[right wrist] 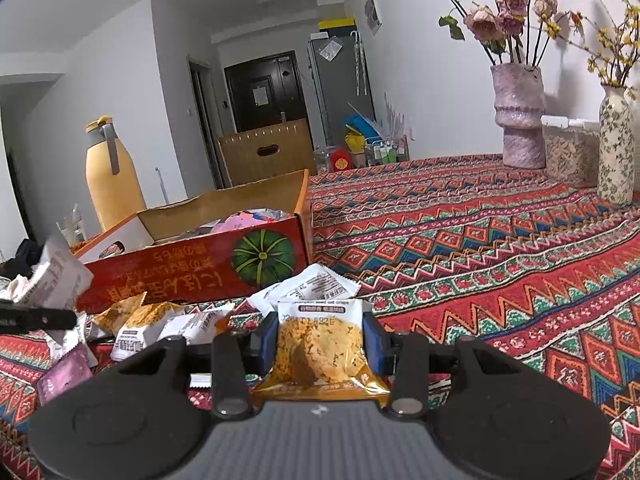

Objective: Organize snacks
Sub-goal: 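Carry both cracker packets toward the box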

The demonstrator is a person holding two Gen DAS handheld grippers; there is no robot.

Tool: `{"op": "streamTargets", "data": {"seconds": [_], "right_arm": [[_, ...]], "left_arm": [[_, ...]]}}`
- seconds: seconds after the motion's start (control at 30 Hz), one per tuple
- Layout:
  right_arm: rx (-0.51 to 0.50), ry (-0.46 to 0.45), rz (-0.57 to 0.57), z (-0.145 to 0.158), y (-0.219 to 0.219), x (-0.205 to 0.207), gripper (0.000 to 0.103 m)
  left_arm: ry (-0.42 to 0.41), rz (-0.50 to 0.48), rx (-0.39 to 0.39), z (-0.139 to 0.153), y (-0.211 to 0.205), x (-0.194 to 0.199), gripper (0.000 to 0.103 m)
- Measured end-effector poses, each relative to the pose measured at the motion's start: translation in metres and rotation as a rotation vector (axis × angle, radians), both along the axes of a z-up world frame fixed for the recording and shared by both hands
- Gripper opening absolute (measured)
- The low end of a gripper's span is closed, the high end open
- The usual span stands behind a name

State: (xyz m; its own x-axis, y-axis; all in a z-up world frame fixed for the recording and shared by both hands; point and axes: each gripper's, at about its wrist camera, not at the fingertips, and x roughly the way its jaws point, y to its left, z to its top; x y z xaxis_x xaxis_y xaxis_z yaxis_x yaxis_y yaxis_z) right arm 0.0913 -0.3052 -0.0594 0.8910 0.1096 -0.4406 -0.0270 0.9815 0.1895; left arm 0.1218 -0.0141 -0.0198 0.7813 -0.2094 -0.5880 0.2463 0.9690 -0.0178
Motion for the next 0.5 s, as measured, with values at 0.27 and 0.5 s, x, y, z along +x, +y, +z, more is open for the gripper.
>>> {"op": "streamTargets", "data": {"seconds": [0.27,0.5], "right_arm": [[-0.012,-0.052,0.023,0.025,0.01,-0.005,0.042],[-0.023,-0.117,0.053,0.053,0.026,0.006,0.042]], "left_arm": [[-0.068,0.017,-0.034,0.021,0.0,-0.004,0.014],[-0.113,0.048,-0.077,0.035,-0.001,0.0,0.014]]}}
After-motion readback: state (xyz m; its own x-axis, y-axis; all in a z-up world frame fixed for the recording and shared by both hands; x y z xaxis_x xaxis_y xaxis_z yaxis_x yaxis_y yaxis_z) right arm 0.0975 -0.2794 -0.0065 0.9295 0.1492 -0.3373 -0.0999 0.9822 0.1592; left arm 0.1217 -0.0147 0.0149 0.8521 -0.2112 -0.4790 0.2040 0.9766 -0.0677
